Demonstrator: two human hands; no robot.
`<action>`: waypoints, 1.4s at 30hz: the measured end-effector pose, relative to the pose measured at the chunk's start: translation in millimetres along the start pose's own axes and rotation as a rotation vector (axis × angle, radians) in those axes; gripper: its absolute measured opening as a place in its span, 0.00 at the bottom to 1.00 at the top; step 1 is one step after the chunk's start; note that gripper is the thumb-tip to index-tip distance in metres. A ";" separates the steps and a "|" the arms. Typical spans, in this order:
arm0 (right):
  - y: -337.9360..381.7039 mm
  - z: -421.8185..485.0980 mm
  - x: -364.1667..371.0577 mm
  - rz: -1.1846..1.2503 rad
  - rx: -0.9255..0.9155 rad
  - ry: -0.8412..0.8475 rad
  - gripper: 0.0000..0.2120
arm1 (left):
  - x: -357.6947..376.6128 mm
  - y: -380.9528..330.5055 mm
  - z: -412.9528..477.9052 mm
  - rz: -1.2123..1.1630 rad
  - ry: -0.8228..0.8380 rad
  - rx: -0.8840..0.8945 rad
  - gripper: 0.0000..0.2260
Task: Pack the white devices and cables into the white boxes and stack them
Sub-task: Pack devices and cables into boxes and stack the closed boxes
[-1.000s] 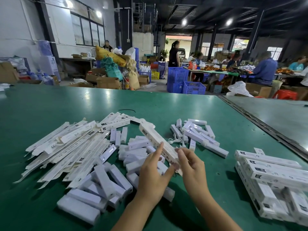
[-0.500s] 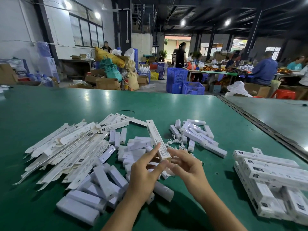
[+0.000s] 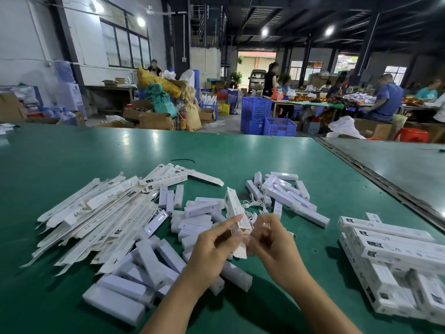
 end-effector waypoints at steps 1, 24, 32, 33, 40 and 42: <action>1.8 0.3 0.7 -0.084 -0.061 0.018 0.09 | -1.7 -0.1 -0.2 -0.005 -0.024 0.004 0.14; 6.6 1.3 3.9 -0.365 -0.245 -0.099 0.14 | 0.0 -4.3 -0.8 -0.172 -0.117 -0.019 0.10; 3.8 2.5 2.2 -0.363 -0.279 -0.143 0.10 | 2.8 -3.1 -1.4 -0.117 -0.072 0.039 0.13; 4.2 2.6 1.8 -0.361 -0.292 -0.142 0.09 | 3.0 -2.4 -0.8 -0.107 -0.075 0.047 0.14; 10.3 3.4 0.8 -0.355 -0.338 -0.142 0.07 | 3.3 -0.8 -0.9 -0.100 -0.088 0.066 0.19; 10.2 3.2 0.6 -0.379 -0.355 -0.121 0.05 | 3.0 0.7 0.4 -0.088 -0.099 0.049 0.21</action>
Point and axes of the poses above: each hand's wrist, its own z-axis towards the middle knuckle, its own x-axis out of the palm, y = z × x, the point moved 4 cm from there along z, towards the middle knuckle, and after that the axes turned 11 degrees about -x, right-handed, at the moved point
